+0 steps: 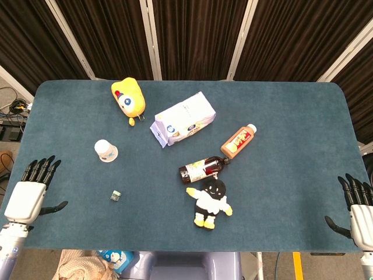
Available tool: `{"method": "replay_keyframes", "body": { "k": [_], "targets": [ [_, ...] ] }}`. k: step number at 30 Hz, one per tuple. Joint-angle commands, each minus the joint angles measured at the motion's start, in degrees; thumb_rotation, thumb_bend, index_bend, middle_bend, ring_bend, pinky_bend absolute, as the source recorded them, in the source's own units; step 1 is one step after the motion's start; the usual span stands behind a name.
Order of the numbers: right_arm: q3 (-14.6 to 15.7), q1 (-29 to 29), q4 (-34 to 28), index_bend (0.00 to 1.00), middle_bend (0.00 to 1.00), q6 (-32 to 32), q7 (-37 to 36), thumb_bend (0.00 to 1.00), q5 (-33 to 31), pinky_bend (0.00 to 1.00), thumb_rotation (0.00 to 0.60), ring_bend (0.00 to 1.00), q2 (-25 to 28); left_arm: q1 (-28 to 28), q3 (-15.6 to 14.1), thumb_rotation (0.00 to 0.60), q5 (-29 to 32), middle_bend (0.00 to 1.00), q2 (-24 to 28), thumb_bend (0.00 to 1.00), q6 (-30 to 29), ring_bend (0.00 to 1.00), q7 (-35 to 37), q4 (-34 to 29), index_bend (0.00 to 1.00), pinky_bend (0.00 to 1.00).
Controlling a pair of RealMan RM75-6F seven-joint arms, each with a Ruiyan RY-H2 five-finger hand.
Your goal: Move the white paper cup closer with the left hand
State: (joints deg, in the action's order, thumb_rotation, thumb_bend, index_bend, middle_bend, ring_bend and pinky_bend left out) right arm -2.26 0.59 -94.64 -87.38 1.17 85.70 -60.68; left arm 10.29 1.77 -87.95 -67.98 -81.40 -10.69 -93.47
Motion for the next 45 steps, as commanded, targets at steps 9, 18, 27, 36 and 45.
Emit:
{"method": "replay_keyframes", "body": {
  "k": [9,18,27,36,45],
  "targets": [
    [0.3,0.0,-0.3,0.00,0.00,0.2,-0.6,0.22,0.3,0.01,0.600,0.00,0.4,6.6,5.7,0.600,4.9,0.04,-0.3,0.03,6.6,0.07,-5.3,-2.2,0.00,0.21],
    [0.3,-0.1,-0.6,0.00,0.00,0.8,-1.0,0.22,0.1,0.01,0.600,0.00,0.7,14.5,10.9,0.600,14.8,0.16,-2.6,0.10,15.9,0.16,-11.8,-2.1,0.07,0.30],
    [0.4,-0.3,-0.7,0.00,0.00,1.6,-1.9,0.22,-0.2,0.01,0.600,0.00,1.0,21.2,13.2,0.600,25.7,0.22,-7.6,0.14,21.4,0.21,-19.9,2.0,0.10,0.33],
    [0.5,-0.6,-0.9,0.00,0.00,2.6,-2.3,0.22,-0.5,0.01,0.600,0.00,1.2,25.6,13.2,0.600,33.6,0.23,-12.5,0.17,23.8,0.21,-24.1,8.9,0.11,0.33],
    [0.5,-0.7,-1.0,0.00,0.00,3.0,-2.8,0.22,-0.8,0.01,0.600,0.00,1.4,27.8,12.2,0.600,37.8,0.27,-16.4,0.24,25.2,0.22,-24.1,14.3,0.16,0.33]
  ]
}}
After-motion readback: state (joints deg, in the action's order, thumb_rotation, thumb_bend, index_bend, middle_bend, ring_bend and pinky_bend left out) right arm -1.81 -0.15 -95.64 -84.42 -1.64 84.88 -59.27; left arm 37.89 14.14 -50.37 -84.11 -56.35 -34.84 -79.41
